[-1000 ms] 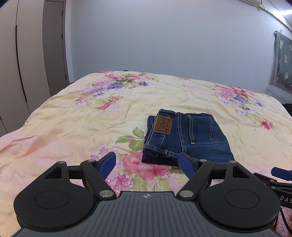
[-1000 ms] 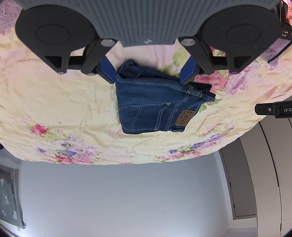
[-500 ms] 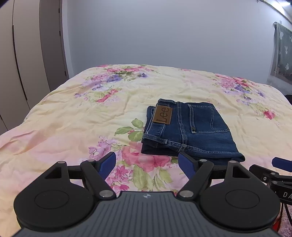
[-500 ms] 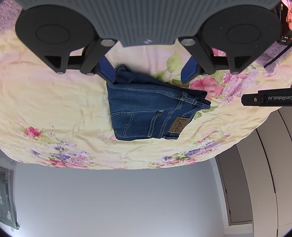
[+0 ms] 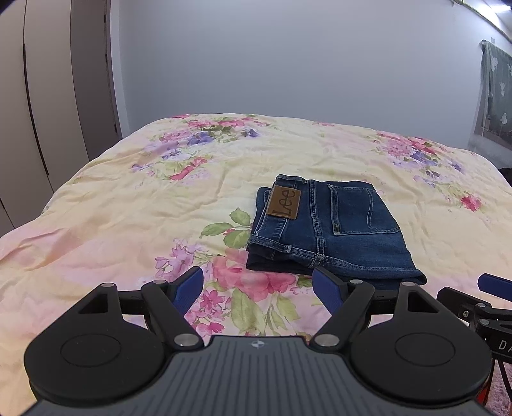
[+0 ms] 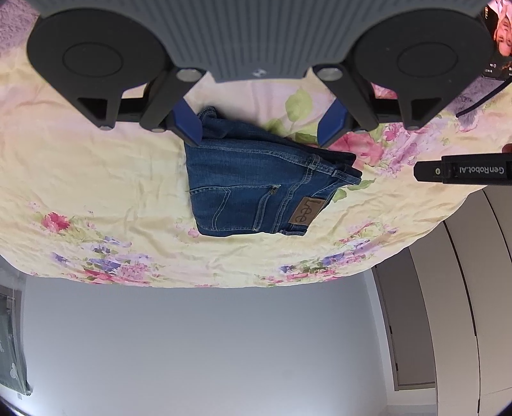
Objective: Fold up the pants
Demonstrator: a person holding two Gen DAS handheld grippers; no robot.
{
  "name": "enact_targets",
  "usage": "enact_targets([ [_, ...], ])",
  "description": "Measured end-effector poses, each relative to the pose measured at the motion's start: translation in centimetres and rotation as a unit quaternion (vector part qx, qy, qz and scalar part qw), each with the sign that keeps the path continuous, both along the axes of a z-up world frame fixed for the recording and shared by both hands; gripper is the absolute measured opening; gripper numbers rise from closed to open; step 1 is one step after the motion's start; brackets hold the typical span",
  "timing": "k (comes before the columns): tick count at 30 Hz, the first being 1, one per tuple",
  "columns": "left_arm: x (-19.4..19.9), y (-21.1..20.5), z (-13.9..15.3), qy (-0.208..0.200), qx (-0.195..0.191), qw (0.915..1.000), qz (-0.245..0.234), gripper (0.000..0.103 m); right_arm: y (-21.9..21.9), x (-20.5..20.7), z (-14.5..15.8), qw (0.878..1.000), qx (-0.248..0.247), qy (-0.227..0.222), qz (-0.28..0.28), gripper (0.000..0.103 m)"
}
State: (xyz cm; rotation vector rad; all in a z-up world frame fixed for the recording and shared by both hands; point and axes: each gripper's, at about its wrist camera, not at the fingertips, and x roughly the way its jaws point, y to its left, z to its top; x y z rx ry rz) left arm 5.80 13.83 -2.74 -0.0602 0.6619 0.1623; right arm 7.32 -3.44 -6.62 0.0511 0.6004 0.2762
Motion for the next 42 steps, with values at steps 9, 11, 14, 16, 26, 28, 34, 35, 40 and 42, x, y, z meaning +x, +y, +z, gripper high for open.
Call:
enact_targets([
  [9, 0.01, -0.07, 0.05, -0.001, 0.000, 1.0000, -0.004, 0.091, 0.09, -0.18, 0.06, 1.000, -0.001, -0.004, 0.002, 0.076],
  [11, 0.01, -0.08, 0.04, -0.001, 0.001, 1.0000, -0.004, 0.091, 0.03, -0.18, 0.09, 1.000, -0.001, -0.004, 0.002, 0.076],
  [14, 0.05, -0.18, 0.03, -0.001, 0.005, 1.0000, -0.004, 0.091, 0.04, -0.24, 0.12, 1.000, -0.001, -0.005, 0.003, 0.076],
  [16, 0.02, -0.21, 0.01, -0.001, 0.005, 1.0000, -0.004, 0.091, 0.03, -0.32, 0.19, 1.000, -0.001, -0.006, 0.004, 0.076],
  [26, -0.03, -0.09, 0.03, -0.001, 0.003, 1.0000, -0.006, 0.091, 0.00, -0.41, 0.30, 1.000, -0.002, -0.008, 0.005, 0.076],
  [28, -0.05, -0.10, 0.04, -0.001, 0.004, 1.0000, -0.005, 0.091, 0.07, -0.44, 0.43, 1.000, -0.002, -0.008, 0.006, 0.076],
  [34, -0.10, -0.15, 0.05, -0.002, 0.003, 1.0000, -0.006, 0.091, 0.09, -0.47, 0.46, 1.000, -0.002, -0.008, 0.006, 0.076],
  [35, -0.09, -0.17, 0.05, -0.001, 0.003, 1.0000, -0.007, 0.091, 0.10, -0.47, 0.47, 1.000, -0.003, -0.008, 0.006, 0.076],
  [40, -0.09, -0.40, 0.08, -0.001, 0.003, 0.9999, -0.011, 0.091, 0.09, -0.60, 0.61, 1.000, -0.002, -0.006, 0.007, 0.076],
  [42, -0.04, -0.53, 0.07, -0.001, 0.004, 0.9999, -0.011, 0.091, 0.10, -0.61, 0.63, 1.000, -0.002, -0.007, 0.007, 0.076],
])
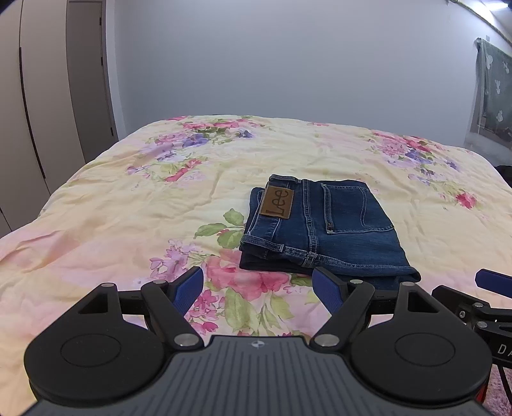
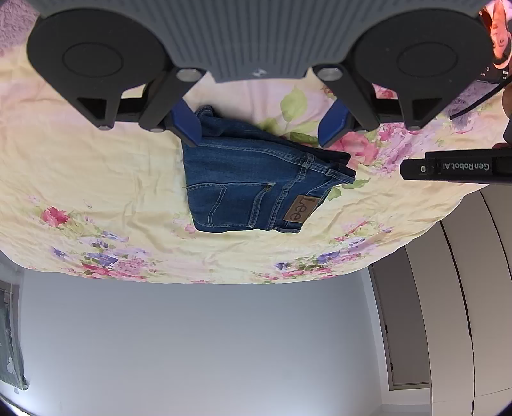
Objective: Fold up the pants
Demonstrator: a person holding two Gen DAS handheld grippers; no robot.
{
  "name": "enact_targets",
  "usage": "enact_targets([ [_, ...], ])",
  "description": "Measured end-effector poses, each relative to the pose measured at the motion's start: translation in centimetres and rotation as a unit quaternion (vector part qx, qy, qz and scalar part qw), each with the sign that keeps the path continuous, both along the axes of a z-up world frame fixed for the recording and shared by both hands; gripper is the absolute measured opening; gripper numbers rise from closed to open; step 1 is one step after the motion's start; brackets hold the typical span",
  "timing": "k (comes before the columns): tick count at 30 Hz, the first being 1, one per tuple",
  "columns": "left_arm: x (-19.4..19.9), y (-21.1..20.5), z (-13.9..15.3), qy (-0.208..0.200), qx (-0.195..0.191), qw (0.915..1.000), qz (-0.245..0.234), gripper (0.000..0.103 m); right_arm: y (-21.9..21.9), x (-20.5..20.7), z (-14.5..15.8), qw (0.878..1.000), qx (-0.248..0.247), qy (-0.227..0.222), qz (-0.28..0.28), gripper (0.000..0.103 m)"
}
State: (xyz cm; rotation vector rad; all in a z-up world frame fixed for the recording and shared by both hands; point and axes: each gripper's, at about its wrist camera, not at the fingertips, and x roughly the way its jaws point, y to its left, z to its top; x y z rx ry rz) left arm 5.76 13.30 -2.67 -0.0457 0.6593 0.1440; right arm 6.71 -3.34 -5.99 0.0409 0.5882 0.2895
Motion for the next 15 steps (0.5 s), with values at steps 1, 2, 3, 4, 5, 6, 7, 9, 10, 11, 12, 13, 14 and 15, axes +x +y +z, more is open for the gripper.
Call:
enact_targets([
  [1, 0.01, -0.01, 0.00, 0.000, 0.000, 1.0000, 0.000, 0.091, -0.01, 0.00, -0.01, 1.000, 0.000, 0.000, 0.000, 0.077],
  [2, 0.01, -0.03, -0.01, 0.001, 0.000, 1.0000, 0.000, 0.091, -0.02, -0.01, -0.01, 1.000, 0.000, 0.000, 0.000, 0.077],
  [3, 0.02, -0.03, -0.02, 0.001, 0.000, 1.0000, 0.000, 0.091, -0.02, -0.02, -0.01, 1.000, 0.001, 0.000, 0.000, 0.077],
  [4, 0.01, -0.02, -0.02, 0.001, 0.000, 1.0000, -0.001, 0.091, -0.03, -0.02, -0.01, 1.000, 0.000, 0.000, 0.000, 0.077],
  [5, -0.01, -0.11, -0.03, 0.001, 0.000, 1.0000, 0.000, 0.091, -0.04, -0.02, -0.01, 1.000, 0.000, 0.000, 0.000, 0.078],
  [6, -0.01, -0.11, -0.02, 0.000, 0.000, 1.0000, 0.000, 0.091, -0.04, -0.02, -0.01, 1.000, 0.000, 0.000, 0.000, 0.078],
  [7, 0.00, -0.10, -0.02, 0.001, 0.000, 1.0000, -0.001, 0.091, -0.04, -0.02, -0.01, 1.000, 0.000, 0.000, 0.000, 0.078],
  [9, 0.00, -0.11, -0.03, 0.001, 0.001, 1.0000, 0.000, 0.091, -0.05, -0.01, -0.01, 1.000, 0.000, 0.000, 0.001, 0.078],
  [10, 0.00, -0.10, -0.02, 0.001, 0.000, 1.0000, 0.000, 0.091, -0.04, 0.00, -0.02, 1.000, 0.000, 0.000, 0.000, 0.078],
  [11, -0.01, -0.10, -0.02, 0.001, 0.000, 1.0000, 0.000, 0.091, -0.03, 0.00, -0.02, 1.000, 0.000, 0.000, 0.000, 0.078],
  [12, -0.01, -0.11, -0.01, 0.001, 0.000, 1.0000, 0.000, 0.091, -0.04, 0.00, -0.02, 1.000, 0.000, 0.000, 0.000, 0.078],
  [13, 0.06, -0.12, -0.04, 0.002, 0.001, 1.0000, 0.000, 0.091, -0.03, -0.04, -0.04, 1.000, 0.001, 0.000, 0.001, 0.078],
  [14, 0.08, -0.15, -0.08, 0.002, 0.001, 1.0000, 0.000, 0.091, -0.03, -0.04, -0.04, 1.000, 0.001, 0.001, 0.001, 0.078],
  [15, 0.08, -0.16, -0.10, 0.002, 0.001, 1.0000, -0.001, 0.091, 0.01, -0.06, -0.07, 1.000, 0.000, 0.001, 0.001, 0.078],
])
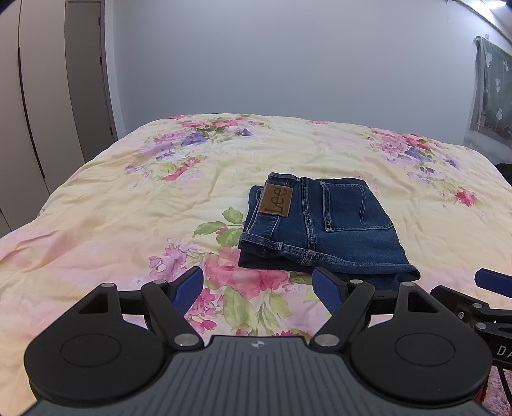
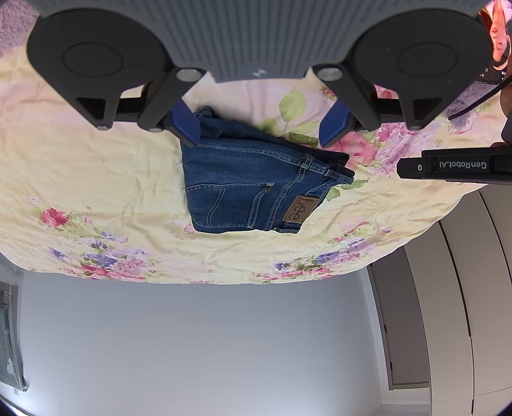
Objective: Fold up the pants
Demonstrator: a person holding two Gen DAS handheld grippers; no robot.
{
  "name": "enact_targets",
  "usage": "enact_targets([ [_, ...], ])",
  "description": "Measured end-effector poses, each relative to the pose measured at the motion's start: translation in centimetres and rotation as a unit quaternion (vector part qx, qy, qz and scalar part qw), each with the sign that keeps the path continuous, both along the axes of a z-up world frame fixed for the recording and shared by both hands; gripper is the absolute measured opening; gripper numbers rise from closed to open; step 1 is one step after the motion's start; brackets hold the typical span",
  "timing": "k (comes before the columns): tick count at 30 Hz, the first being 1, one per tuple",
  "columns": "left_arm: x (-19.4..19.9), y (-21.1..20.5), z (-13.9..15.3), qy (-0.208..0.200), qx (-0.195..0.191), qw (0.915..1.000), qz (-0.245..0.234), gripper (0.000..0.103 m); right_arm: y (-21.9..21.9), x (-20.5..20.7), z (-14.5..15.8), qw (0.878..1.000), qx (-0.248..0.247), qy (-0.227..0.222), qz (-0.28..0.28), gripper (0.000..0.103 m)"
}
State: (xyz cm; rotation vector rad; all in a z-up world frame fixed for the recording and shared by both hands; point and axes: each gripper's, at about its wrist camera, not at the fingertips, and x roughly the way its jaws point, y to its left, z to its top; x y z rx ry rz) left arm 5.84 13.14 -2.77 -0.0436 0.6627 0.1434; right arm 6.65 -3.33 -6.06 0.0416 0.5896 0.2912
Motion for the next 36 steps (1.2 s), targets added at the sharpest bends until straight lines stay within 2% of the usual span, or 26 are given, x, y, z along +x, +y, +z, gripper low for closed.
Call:
enact_targets([
  [36, 0.18, -0.28, 0.12, -0.002, 0.009, 1.0000, -0.001, 0.088, 0.33, -0.01, 0.16, 1.000, -0.001, -0.001, 0.003, 0.078],
])
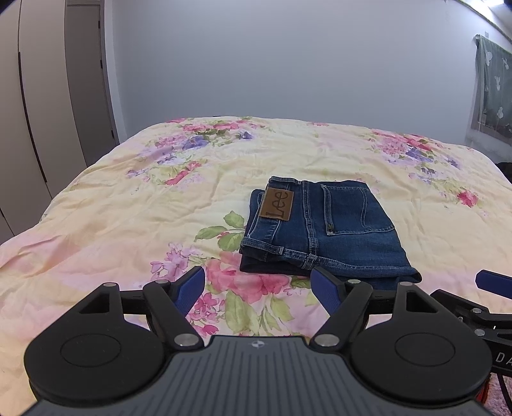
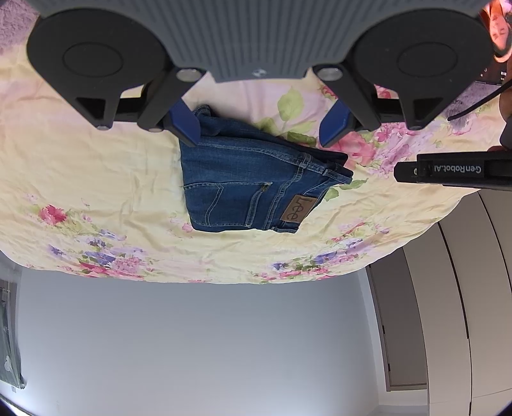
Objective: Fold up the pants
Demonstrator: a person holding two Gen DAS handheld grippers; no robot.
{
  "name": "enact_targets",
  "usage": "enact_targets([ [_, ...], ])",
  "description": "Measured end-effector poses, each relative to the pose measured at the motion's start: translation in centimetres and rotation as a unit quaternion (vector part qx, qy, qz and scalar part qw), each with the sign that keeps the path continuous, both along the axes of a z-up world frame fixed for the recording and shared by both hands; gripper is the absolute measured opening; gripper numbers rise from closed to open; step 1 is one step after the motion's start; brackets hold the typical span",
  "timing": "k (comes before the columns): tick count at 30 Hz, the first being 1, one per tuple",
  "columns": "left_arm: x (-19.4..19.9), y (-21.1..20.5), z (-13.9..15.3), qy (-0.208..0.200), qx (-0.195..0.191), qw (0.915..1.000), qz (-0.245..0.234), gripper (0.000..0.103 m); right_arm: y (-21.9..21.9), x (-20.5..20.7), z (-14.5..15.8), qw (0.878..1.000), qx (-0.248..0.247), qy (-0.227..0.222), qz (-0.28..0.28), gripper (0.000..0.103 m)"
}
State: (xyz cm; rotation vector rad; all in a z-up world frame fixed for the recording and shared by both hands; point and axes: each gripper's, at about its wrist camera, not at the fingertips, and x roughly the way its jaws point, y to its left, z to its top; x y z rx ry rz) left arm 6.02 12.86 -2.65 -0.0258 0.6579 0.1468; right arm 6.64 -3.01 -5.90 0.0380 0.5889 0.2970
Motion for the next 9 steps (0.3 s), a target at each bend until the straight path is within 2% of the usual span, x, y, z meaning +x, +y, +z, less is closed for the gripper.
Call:
enact_targets([
  [9, -0.13, -0.13, 0.20, -0.003, -0.003, 1.0000, -0.001, 0.088, 0.01, -0.01, 0.01, 1.000, 0.000, 0.000, 0.000, 0.078],
])
